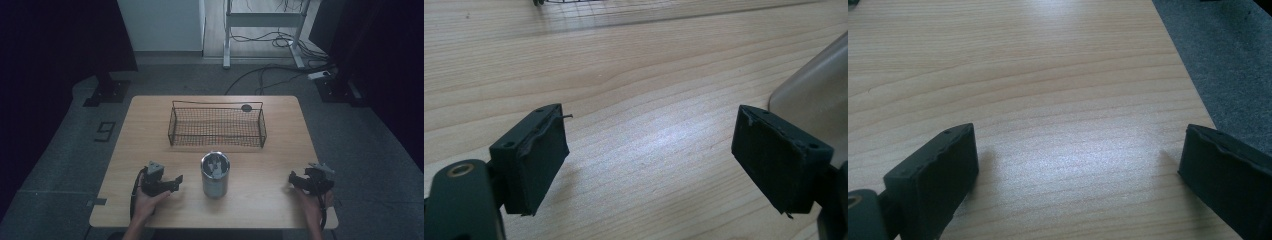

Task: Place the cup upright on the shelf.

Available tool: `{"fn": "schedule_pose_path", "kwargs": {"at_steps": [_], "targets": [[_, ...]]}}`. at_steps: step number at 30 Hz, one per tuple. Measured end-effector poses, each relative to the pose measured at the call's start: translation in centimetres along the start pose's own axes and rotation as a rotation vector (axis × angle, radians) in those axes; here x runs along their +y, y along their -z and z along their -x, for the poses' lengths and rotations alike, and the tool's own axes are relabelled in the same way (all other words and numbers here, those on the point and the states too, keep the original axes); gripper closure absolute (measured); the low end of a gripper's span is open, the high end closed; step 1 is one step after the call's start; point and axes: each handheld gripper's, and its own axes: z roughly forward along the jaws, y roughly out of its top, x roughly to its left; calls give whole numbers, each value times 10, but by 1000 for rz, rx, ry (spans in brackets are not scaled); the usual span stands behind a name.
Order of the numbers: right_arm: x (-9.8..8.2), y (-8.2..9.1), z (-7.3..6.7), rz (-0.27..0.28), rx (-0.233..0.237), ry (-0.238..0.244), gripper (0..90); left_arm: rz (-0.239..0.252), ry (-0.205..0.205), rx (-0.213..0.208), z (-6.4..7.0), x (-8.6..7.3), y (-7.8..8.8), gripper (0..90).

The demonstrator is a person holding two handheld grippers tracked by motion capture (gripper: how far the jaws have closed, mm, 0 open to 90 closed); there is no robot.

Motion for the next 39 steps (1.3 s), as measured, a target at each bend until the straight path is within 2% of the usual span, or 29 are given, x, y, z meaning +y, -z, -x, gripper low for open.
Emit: {"fn": "schedule_pose_path", "kwargs": {"at_steps": [6, 10, 14, 26, 29, 31, 32, 35, 36, 38, 39], "targets": [[0, 0, -2, -3, 8, 5, 14, 5, -15, -9, 1, -1, -1, 150], [0, 0, -2, -2, 12, 5, 20, 34, -35, 13, 1, -1, -1, 151], [0, 0, -2, -2, 12, 4, 21, 48, -24, 9, -4, 0, 0, 151], [-1, 1, -2, -1, 12, 6, 24, 49, -16, 53, -7, -2, 0, 155], [-1, 1, -2, 0, 13, 6, 24, 86, 4, 73, -5, -1, 5, 161], [-1, 1, -2, -1, 13, 6, 24, 100, 6, 66, -5, -1, 7, 162], [-1, 1, -2, -1, 13, 6, 24, 120, 6, 47, -3, 1, 12, 162], [-1, 1, -2, -1, 12, 6, 24, 130, 11, 27, -2, 3, 16, 160], [-1, 1, -2, -1, 13, 6, 24, 141, 19, 4, -1, 4, 20, 159], [-1, 1, -2, -1, 13, 6, 24, 156, 8, -22, 0, 6, 24, 158], [-1, 1, -2, -1, 13, 6, 24, 156, 8, -22, 0, 6, 24, 156]]}}
